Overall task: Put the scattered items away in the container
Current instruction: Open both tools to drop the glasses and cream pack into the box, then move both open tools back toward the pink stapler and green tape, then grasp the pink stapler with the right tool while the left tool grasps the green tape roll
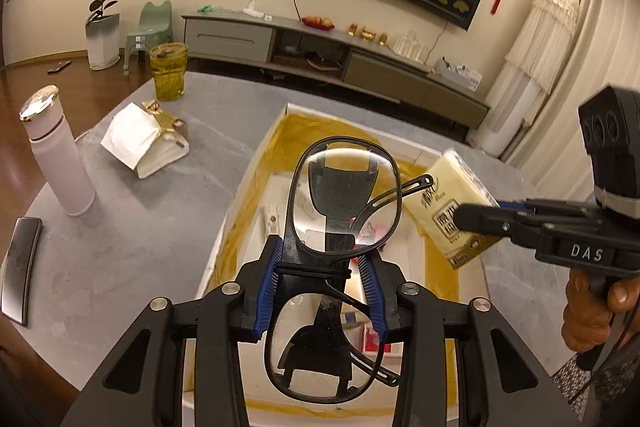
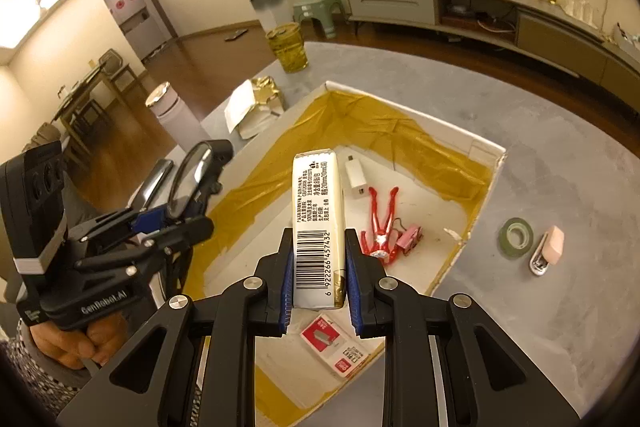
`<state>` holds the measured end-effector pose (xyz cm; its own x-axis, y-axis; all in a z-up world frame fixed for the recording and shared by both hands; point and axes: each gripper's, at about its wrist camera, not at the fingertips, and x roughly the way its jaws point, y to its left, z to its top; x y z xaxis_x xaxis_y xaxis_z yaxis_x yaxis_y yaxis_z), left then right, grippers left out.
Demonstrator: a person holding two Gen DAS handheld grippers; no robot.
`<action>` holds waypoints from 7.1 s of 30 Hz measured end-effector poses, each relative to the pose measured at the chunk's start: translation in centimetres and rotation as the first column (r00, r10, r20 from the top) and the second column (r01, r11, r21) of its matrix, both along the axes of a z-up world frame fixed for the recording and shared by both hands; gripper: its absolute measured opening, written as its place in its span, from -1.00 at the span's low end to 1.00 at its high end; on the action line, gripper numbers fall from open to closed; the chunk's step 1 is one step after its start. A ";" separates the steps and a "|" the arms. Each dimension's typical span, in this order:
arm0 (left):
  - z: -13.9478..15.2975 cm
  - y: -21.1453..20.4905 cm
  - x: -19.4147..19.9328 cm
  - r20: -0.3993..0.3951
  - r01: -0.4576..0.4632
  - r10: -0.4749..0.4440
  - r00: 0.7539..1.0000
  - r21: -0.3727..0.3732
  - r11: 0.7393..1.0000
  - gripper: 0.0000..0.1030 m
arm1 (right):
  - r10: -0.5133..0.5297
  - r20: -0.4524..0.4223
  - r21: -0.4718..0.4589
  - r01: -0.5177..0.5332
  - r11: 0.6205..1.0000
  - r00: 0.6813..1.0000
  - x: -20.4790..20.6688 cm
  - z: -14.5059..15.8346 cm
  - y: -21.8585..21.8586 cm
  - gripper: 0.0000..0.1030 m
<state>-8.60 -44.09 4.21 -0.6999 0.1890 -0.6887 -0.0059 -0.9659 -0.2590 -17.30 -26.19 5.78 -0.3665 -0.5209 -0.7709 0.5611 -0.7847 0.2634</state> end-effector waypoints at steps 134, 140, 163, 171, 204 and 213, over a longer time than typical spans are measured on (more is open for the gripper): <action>-0.4 25.9 -0.5 0.093 0.324 -0.311 0.946 -0.198 0.925 0.11 | -0.323 0.203 -0.397 0.379 0.836 0.924 8.2 -6.7 26.5 -0.47; -1.4 26.1 -1.9 0.099 0.292 -0.277 0.956 -0.218 0.931 0.13 | -0.328 0.208 -0.364 0.384 0.849 0.922 7.1 -7.2 26.1 -0.47; -5.5 25.8 -9.1 0.139 0.168 -0.151 0.979 -0.116 0.979 0.16 | -0.343 0.165 -0.209 0.372 0.904 0.925 -1.6 -6.9 23.7 -0.47; -7.5 26.0 -12.5 0.164 0.114 -0.096 0.982 -0.108 0.988 0.17 | -0.362 0.178 -0.163 0.390 0.906 0.915 -5.8 -8.1 23.0 -0.37; -11.5 25.3 -18.3 0.209 -0.107 0.125 0.970 -0.094 0.990 0.18 | -0.371 0.075 0.040 0.369 0.928 0.925 -10.7 -11.8 24.9 -0.44; -12.3 25.8 -19.8 0.207 -0.122 0.164 0.965 -0.201 0.972 0.18 | -0.381 0.096 0.016 0.381 0.924 0.920 -9.8 -12.4 26.5 -0.44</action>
